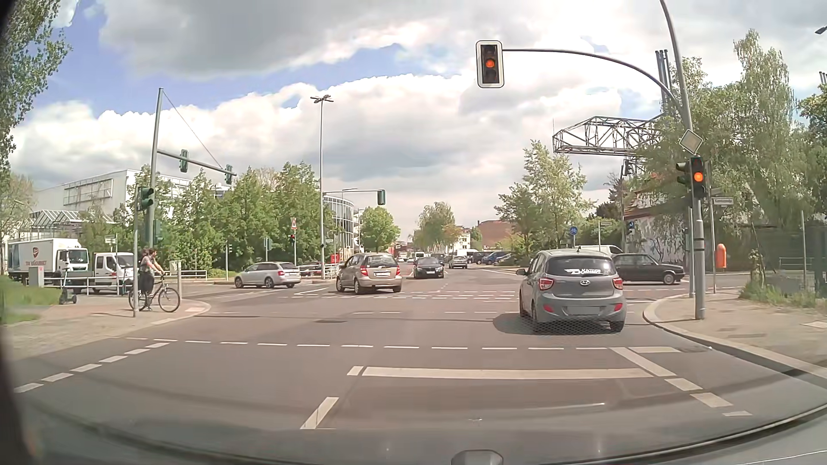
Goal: Follow the waypoints while adhering to traffic rules and regulations
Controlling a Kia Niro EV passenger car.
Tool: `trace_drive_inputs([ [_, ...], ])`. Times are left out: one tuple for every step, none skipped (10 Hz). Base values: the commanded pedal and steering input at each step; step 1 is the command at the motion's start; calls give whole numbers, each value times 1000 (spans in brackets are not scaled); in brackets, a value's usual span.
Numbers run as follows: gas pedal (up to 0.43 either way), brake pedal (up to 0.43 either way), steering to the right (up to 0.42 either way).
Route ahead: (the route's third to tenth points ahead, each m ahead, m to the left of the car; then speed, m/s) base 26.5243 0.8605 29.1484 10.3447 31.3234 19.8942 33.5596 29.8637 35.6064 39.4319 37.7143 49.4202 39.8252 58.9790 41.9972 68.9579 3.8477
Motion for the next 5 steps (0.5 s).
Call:
trace_drive_inputs([
  [0, 140, 3],
  [0, 140, 3],
  [0, 159, 3],
  [0, 177, 3],
  [0, 183, 3],
])
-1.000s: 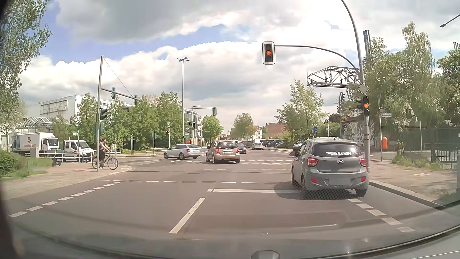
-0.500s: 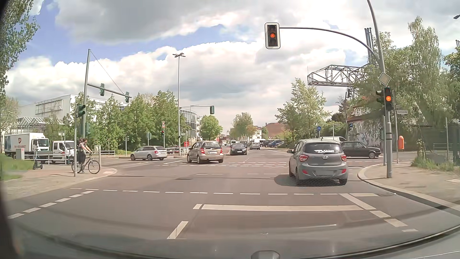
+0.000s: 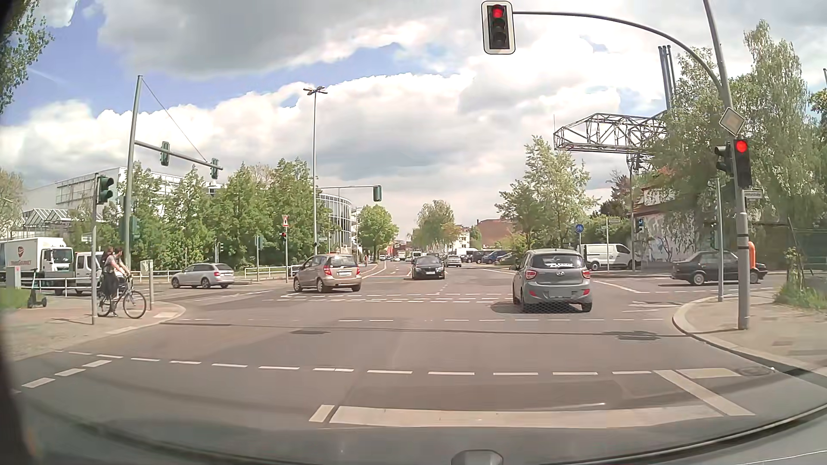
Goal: Follow the waypoints while adhering to traffic rules and regulations
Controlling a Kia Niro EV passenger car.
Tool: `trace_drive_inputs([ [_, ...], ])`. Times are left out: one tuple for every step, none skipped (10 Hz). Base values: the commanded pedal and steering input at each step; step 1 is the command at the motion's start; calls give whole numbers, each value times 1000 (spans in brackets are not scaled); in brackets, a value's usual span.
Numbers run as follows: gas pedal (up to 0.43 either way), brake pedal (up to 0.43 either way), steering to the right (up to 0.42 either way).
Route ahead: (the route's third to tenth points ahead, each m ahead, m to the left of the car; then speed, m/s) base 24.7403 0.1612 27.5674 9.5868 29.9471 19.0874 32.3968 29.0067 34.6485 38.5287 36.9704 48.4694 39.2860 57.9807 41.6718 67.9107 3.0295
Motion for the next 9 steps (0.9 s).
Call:
trace_drive_inputs([
  [0, 207, 3],
  [0, 226, 3],
  [0, 244, 3],
  [0, 244, 3],
  [0, 250, 3],
  [0, 250, 3],
  [0, 244, 3],
  [0, 244, 3],
  [0, 201, 3],
])
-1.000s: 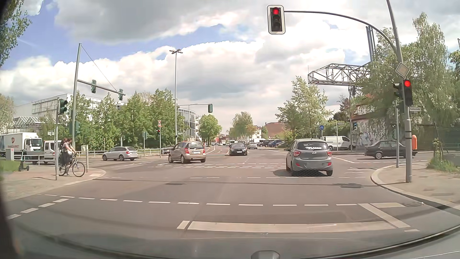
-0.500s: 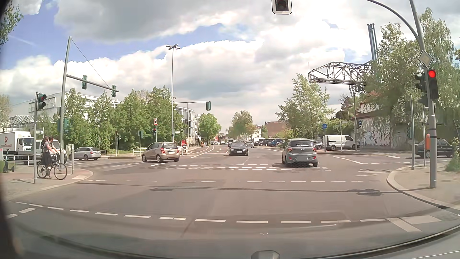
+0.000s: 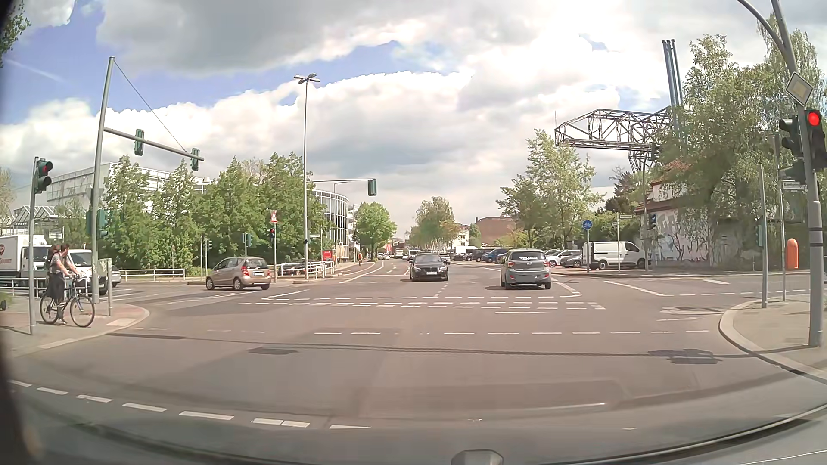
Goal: Follow the waypoints while adhering to traffic rules and regulations
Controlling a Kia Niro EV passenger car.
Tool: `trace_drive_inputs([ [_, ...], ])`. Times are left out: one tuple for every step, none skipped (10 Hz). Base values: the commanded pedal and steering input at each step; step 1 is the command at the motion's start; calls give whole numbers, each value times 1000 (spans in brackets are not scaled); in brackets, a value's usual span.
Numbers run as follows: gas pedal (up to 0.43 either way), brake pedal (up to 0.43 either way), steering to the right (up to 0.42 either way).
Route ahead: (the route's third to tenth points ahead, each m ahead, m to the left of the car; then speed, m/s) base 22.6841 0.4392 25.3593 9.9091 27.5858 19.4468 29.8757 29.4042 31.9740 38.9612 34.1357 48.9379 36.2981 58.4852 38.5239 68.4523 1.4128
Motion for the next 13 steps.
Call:
trace_drive_inputs([
  [0, 152, 3],
  [0, 207, 3],
  [0, 232, 3],
  [0, 238, 3],
  [0, 183, 3],
  [0, 146, 3],
  [0, 171, 3],
  [0, 177, 3],
  [0, 177, 3],
  [0, 171, 3],
  [0, 177, 3],
  [0, 183, 3],
  [0, 195, 3],
])
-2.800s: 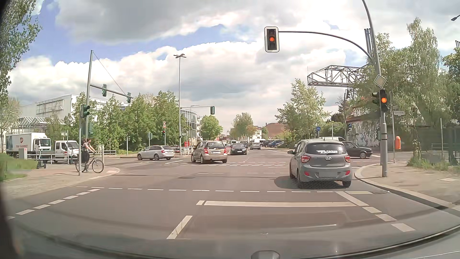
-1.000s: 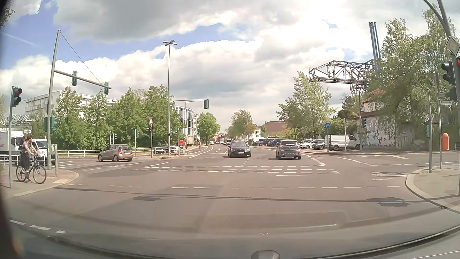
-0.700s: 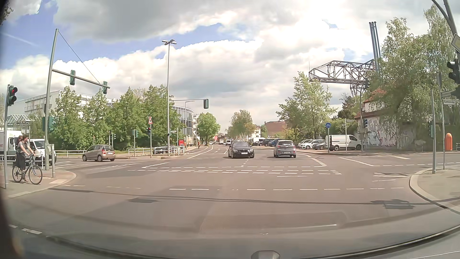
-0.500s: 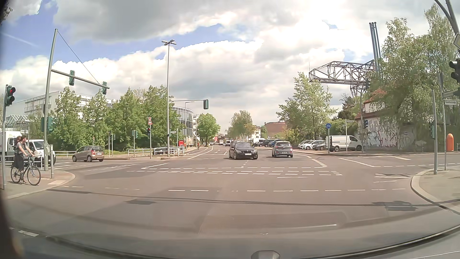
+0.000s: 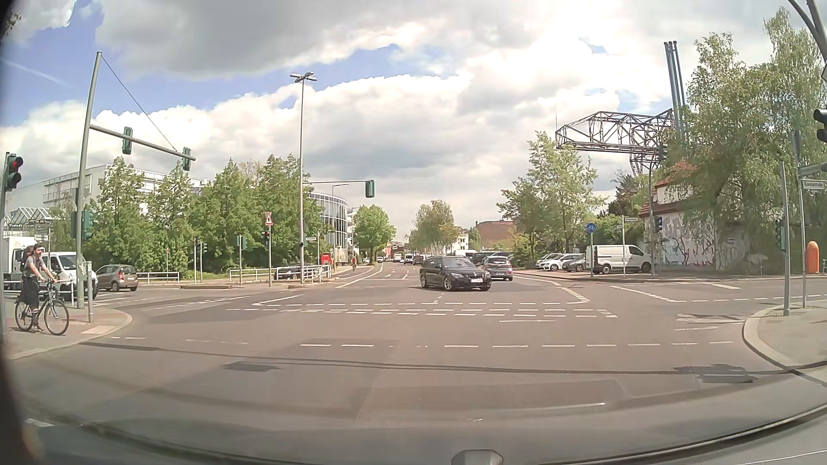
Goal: Follow the waypoints while adhering to traffic rules and regulations
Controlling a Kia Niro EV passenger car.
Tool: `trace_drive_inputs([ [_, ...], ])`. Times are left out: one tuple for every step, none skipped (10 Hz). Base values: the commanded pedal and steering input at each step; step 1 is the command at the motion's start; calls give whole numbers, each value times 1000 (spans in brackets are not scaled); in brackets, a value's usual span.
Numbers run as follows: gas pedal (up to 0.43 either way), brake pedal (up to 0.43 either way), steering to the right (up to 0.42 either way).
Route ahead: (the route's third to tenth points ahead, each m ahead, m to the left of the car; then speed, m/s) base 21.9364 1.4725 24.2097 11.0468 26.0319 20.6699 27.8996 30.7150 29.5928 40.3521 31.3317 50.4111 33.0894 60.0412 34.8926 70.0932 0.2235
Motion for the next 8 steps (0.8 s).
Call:
trace_drive_inputs([
  [0, 201, 3],
  [0, 207, 3],
  [0, 207, 3],
  [0, 220, 3],
  [0, 226, 3],
  [0, 232, 3],
  [0, 238, 3],
  [0, 244, 3],
])
